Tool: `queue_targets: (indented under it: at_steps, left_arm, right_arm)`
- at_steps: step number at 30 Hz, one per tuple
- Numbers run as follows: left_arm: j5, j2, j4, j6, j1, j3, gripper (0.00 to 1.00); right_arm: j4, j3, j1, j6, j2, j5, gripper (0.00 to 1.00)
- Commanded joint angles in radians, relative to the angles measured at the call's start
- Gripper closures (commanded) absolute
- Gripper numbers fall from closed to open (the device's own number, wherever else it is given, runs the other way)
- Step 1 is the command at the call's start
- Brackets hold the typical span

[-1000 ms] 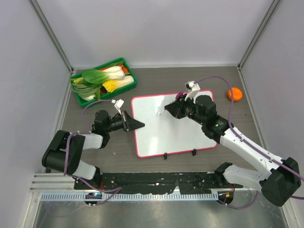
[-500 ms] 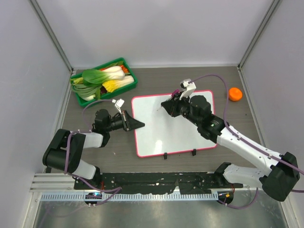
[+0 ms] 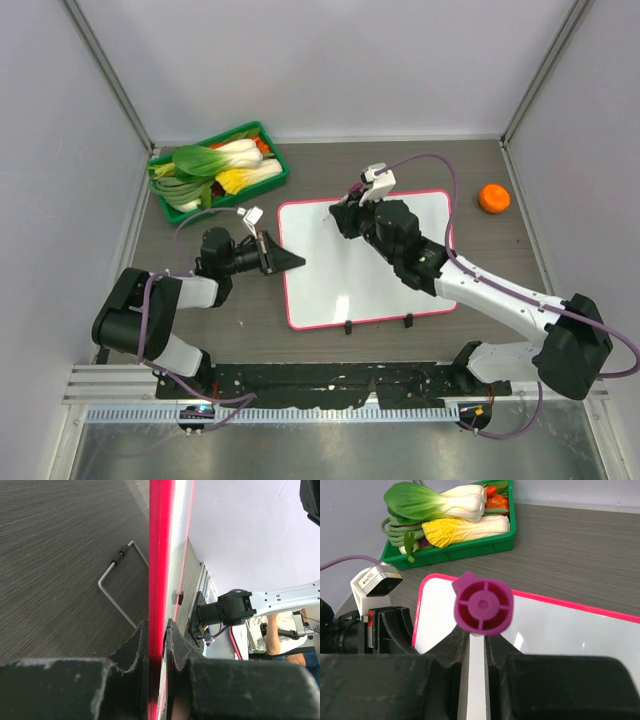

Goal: Write a sentence on the whiteboard

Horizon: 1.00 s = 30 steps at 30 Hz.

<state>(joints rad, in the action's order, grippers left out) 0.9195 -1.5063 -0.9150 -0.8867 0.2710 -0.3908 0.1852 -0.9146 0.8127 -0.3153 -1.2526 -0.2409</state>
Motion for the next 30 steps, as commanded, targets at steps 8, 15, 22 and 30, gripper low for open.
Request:
queue_targets:
  at_steps: [8, 15, 22, 30]
  left_arm:
    - [-0.102, -0.071, 0.182, 0.149, 0.005, 0.003, 1.0]
    - [-0.102, -0.066, 0.182, 0.149, 0.005, 0.006, 1.0]
    - [-0.099, -0.066, 0.18, 0.147, 0.005, 0.006, 1.0]
    - [-0.094, -0.074, 0.173, 0.143, 0.005, 0.006, 1.0]
  right_arm:
    - [0.155, -0.056, 0.019, 0.024, -0.053, -0.07, 0.99]
    - [0.178, -0.072, 0.017, 0.028, -0.099, -0.098, 0.99]
    - [0.18, -0.087, 0.017, 0.028, -0.142, -0.107, 0.99]
    - [0.165, -0.06, 0.019, 0.027, -0.15, -0.127, 0.99]
